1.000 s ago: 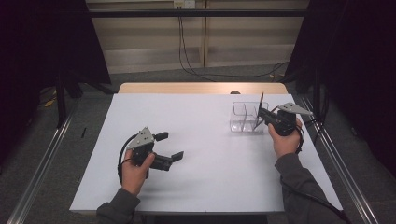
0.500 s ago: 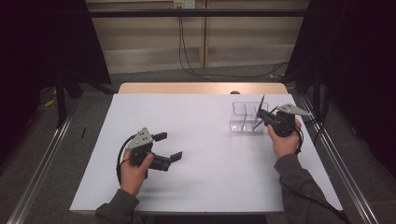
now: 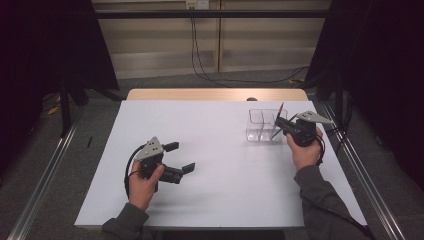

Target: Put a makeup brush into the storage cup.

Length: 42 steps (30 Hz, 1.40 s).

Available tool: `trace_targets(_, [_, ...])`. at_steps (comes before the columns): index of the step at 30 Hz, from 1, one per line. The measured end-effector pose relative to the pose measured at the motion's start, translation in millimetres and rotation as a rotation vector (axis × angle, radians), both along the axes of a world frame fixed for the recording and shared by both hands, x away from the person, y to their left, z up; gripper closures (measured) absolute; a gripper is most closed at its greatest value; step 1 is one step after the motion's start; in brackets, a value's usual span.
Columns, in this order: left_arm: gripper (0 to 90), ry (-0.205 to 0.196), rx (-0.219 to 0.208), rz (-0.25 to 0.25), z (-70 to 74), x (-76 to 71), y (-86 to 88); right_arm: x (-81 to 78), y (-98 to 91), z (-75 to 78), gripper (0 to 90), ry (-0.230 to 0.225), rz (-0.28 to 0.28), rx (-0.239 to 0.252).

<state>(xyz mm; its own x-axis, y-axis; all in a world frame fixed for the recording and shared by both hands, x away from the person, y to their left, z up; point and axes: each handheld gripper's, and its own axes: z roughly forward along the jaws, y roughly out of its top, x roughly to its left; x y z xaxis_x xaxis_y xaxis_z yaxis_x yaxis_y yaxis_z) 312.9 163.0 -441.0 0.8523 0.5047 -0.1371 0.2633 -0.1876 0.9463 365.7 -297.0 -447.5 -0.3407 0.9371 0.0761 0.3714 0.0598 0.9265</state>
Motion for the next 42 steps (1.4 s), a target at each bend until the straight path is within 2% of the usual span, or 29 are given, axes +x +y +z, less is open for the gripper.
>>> trace_targets(16, [2.1, 0.002, -0.003, -0.005, 0.1, 0.5, -1.1, -2.6, 3.9, 2.7, 76.2, -0.014, 0.009, -0.018])
trace_targets(24, [2.0, 0.002, -0.001, -0.007, 0.1, 0.7, -3.0, -6.5, 6.2, 4.6, 67.0, -0.028, 0.022, -0.035])
trace_targets(31, [2.1, 0.003, 0.0, -0.012, 0.0, -0.8, -3.2, -9.0, 8.6, 6.7, 54.6, -0.038, 0.035, -0.044])
trace_targets(38, [2.1, -0.006, -0.003, 0.008, 4.1, -4.9, -1.2, -12.6, 11.5, 9.4, 39.7, -0.042, 0.053, -0.035])
trace_targets(39, [2.1, -0.012, 0.001, -0.004, 4.6, -4.8, -0.9, -13.5, 12.4, 9.5, 37.6, -0.041, 0.051, -0.041])
trace_targets(40, [2.1, -0.013, 0.007, 0.005, 4.9, -5.5, -1.5, -14.4, 12.8, 9.7, 35.7, -0.043, 0.052, -0.036])
trace_targets(42, [2.0, -0.008, -0.002, -0.007, 4.0, -5.7, -2.8, -15.9, 13.1, 10.1, 32.6, -0.034, 0.063, -0.034])
